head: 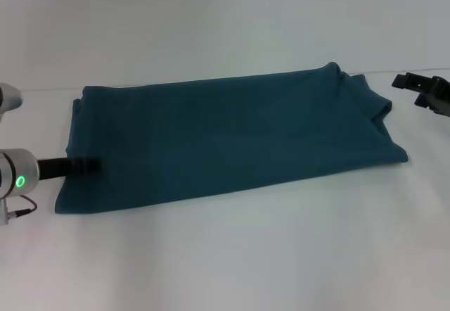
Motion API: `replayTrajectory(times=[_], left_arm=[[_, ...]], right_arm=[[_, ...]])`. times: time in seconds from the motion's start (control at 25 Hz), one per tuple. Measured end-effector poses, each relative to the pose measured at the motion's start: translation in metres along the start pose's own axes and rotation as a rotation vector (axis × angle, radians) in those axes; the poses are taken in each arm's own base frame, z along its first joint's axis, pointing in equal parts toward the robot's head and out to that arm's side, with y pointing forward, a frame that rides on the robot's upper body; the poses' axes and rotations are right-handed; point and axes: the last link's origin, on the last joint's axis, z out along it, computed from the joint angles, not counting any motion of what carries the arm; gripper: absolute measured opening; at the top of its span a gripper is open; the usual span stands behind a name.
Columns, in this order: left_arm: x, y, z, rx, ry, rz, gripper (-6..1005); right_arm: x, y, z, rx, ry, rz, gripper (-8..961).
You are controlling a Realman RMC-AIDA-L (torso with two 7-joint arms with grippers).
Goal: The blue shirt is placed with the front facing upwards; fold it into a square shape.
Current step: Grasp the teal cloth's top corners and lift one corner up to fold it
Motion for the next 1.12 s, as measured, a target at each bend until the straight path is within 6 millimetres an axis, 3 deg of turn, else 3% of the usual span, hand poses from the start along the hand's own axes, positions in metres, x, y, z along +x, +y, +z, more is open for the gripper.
replayTrajectory(times=[0.32,0.76,1.12], left_arm=[[0.007,0.008,-0.003,-0.015,0.025,0.033,530],[0.011,0.017,-0.003,-0.034,0.033,0.061,58],[0.018,0.029,-0.002,-0.058,0.049,0.080,47]], right_arm=[[0.002,0.000,0.000,-0.001,0.011,-0.004,786],[0.007,-0.007,-0.006,0.008,0.018,0.014,757],[0.006,-0.005,-0.007,-0.008,0.018,0.007,734]])
